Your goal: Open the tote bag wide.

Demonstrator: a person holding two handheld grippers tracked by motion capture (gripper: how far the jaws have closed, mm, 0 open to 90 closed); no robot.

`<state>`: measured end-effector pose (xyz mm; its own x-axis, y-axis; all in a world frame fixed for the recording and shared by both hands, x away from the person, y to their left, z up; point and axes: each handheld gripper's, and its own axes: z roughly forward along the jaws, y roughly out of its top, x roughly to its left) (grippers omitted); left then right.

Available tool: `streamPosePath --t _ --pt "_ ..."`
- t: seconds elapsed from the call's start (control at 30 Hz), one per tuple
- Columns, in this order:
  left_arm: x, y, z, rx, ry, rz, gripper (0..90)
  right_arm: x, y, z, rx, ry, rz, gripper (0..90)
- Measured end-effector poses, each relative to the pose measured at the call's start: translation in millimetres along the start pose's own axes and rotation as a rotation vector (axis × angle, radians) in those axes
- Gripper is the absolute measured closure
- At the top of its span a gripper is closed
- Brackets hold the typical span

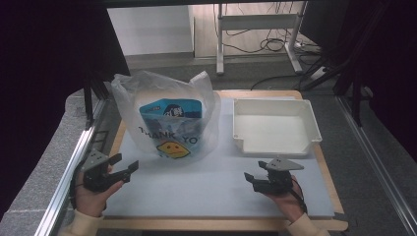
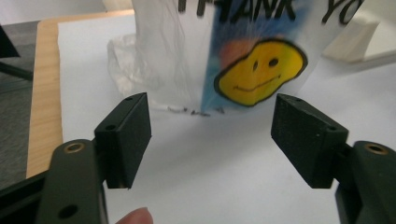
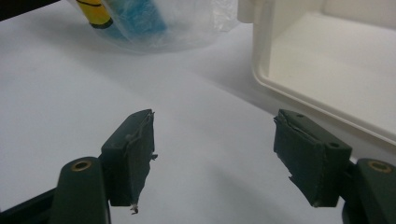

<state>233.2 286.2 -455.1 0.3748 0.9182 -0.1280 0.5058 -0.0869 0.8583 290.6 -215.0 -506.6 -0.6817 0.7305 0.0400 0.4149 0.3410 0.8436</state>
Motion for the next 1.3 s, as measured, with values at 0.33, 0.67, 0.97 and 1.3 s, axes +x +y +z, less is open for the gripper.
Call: streamPosePath --t 0.33,0.67,0.97,1.3 --pt "6.4 50.2 -2.2 -0.048 0.019 0.003 32.1 -0.1 -0.8 -2.0 0.001 0.005 -0.001 29.0" --pt "17.0 76.6 5.9 -0.048 0.040 0.008 37.4 -1.0 -1.4 -1.6 0.006 -0.002 0.003 29.0" --pt "20.9 87.7 5.6 -0.068 0.045 0.004 37.3 -2.0 -2.1 -2.2 0.010 -0.003 0.015 29.0" --pt "33.5 100.5 21.6 -0.082 0.040 -0.034 45.0 -4.5 -2.5 -2.3 0.011 -0.012 0.021 29.0"
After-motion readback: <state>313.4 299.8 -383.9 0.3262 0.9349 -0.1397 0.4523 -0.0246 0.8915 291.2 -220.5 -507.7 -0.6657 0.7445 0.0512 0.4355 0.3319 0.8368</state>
